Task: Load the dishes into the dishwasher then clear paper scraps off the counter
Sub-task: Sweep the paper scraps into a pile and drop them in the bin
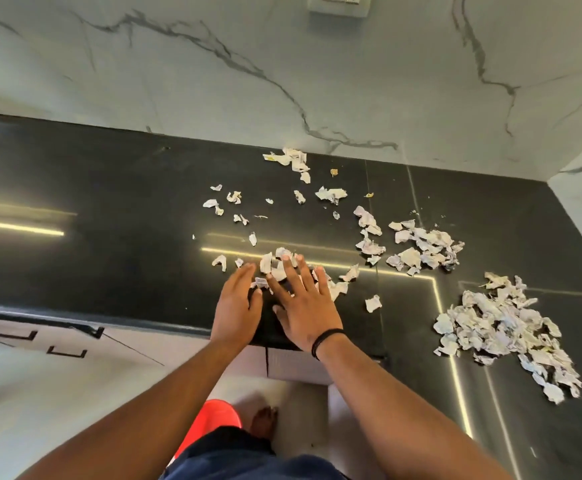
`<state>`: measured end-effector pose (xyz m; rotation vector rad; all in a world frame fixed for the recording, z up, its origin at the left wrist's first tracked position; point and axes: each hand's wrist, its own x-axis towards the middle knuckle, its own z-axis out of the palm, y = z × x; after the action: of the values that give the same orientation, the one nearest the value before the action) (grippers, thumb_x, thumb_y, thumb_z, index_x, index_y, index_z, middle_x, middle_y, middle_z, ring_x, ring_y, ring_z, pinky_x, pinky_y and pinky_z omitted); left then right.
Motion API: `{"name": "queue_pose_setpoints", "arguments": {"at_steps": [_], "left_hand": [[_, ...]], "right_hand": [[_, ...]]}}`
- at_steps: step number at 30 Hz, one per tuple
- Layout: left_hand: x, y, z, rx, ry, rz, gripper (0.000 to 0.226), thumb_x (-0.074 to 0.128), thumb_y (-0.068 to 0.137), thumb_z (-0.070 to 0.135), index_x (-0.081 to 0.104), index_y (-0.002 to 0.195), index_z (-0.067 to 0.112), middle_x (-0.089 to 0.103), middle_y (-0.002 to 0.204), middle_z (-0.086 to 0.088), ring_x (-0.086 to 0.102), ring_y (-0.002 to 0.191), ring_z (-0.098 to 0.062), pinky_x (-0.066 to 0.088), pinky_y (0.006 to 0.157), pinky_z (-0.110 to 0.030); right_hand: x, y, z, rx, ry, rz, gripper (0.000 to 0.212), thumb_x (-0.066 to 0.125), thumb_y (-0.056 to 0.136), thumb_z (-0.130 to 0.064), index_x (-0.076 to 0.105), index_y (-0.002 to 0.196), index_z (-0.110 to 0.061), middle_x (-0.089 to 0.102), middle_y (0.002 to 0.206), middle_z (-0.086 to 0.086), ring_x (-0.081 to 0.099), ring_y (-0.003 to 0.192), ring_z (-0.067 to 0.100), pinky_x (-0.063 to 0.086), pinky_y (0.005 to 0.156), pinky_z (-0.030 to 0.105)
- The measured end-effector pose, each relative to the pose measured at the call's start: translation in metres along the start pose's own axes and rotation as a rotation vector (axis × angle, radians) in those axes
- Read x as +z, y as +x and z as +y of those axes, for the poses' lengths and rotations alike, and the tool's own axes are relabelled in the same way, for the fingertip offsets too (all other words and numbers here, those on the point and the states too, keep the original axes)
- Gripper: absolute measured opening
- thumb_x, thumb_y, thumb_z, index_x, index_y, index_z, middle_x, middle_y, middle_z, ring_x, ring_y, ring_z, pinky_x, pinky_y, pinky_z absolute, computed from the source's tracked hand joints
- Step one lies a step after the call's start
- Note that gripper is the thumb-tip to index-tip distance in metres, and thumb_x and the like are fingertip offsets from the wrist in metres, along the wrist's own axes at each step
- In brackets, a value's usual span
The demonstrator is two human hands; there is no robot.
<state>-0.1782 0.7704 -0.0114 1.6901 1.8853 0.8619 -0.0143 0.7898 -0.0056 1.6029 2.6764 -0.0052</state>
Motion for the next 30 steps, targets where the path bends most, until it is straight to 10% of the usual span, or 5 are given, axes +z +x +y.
{"name": "queue_pose_setpoints", "arguments": {"at_steps": [8, 16, 22, 30], "left_hand": [[0.029, 0.011, -0.027, 0.199, 0.524, -0.223, 0.072, 0.008, 0.095, 0.035, 0.012, 0.16, 0.003, 0.006, 0.169, -0.015, 0.001, 0.157, -0.028, 0.004, 0.127, -0.041], [0.033, 0.038, -0.019, 0.269, 0.219, -0.325, 0.074, 0.01, 0.091, 0.031, 0.007, 0.161, 0.009, -0.003, 0.17, -0.005, -0.008, 0.156, -0.016, -0.002, 0.128, -0.035], [0.017, 0.041, -0.012, 0.031, -0.4, -0.105, 0.064, 0.036, 0.101, 0.027, 0.017, 0.161, 0.015, 0.012, 0.169, 0.004, 0.005, 0.155, -0.002, 0.008, 0.128, -0.033], [-0.014, 0.037, -0.041, 0.052, -0.204, 0.04, 0.066, 0.035, 0.103, 0.032, 0.011, 0.162, 0.015, 0.006, 0.169, 0.003, 0.0, 0.155, -0.004, 0.004, 0.128, -0.038]], "right_hand": [[0.021, 0.007, 0.046, 0.197, -0.051, -0.106, 0.054, 0.027, 0.104, -0.044, 0.022, 0.157, -0.031, 0.008, 0.166, 0.012, 0.001, 0.153, 0.036, 0.008, 0.12, 0.061], [0.015, 0.028, 0.032, 0.317, 0.022, 0.075, 0.061, 0.04, 0.102, -0.031, 0.018, 0.158, -0.019, 0.008, 0.166, 0.014, 0.001, 0.154, 0.034, 0.011, 0.122, 0.057], [0.01, 0.028, -0.031, -0.017, 0.197, 0.082, 0.067, 0.039, 0.097, -0.023, 0.016, 0.158, -0.009, 0.004, 0.167, 0.01, -0.01, 0.154, 0.027, 0.011, 0.124, 0.05], [0.021, 0.053, -0.034, -0.414, 0.063, -0.187, 0.067, 0.022, 0.103, -0.055, 0.008, 0.16, -0.021, 0.005, 0.167, 0.004, -0.012, 0.153, 0.026, 0.0, 0.125, 0.047]]}}
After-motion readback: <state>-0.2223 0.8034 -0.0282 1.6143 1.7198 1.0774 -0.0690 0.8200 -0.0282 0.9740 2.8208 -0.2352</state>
